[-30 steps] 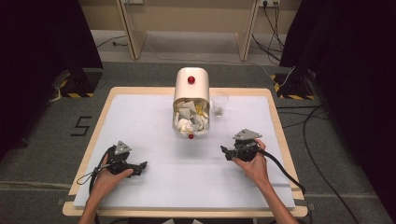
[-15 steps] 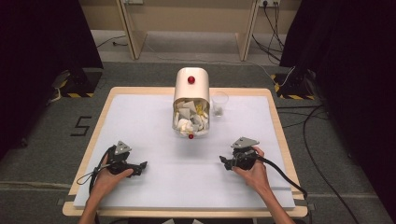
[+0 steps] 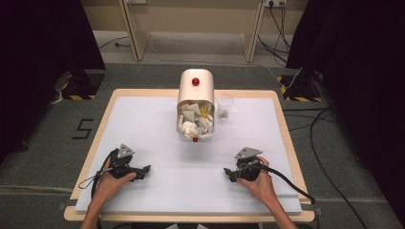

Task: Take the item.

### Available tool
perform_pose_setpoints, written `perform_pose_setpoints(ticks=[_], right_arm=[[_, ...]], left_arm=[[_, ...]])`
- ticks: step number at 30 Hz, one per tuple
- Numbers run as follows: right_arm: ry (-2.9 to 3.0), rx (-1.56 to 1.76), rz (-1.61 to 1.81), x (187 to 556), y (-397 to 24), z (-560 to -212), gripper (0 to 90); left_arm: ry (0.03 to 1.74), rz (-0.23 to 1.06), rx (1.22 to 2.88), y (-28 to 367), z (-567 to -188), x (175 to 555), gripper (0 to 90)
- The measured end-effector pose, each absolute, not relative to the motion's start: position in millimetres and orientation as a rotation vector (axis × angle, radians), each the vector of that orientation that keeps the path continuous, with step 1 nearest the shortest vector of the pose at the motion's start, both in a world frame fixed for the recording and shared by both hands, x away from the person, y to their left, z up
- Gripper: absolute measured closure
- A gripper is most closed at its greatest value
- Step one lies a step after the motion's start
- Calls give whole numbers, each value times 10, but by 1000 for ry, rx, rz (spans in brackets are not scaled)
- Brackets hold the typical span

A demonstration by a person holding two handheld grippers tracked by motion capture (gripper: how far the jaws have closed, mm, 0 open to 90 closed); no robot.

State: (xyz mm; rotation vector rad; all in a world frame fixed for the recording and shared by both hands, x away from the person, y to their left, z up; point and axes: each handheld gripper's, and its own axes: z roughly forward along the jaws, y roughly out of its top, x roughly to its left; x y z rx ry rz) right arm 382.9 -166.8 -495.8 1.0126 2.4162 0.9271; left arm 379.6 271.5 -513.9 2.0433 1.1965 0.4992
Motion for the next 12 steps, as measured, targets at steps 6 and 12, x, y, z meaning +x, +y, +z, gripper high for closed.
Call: perform_pose_setpoints(ticks=[6,12], right_arm=[[2396,1061,1012,3828,-1734,-5015,220],[2382,1055,1022,3811,-1738,-5029,219]], left_arm=[[1196,500,2044,2715,-5139,3795,0],[1197,500,2044,2715,-5139,3796,0]])
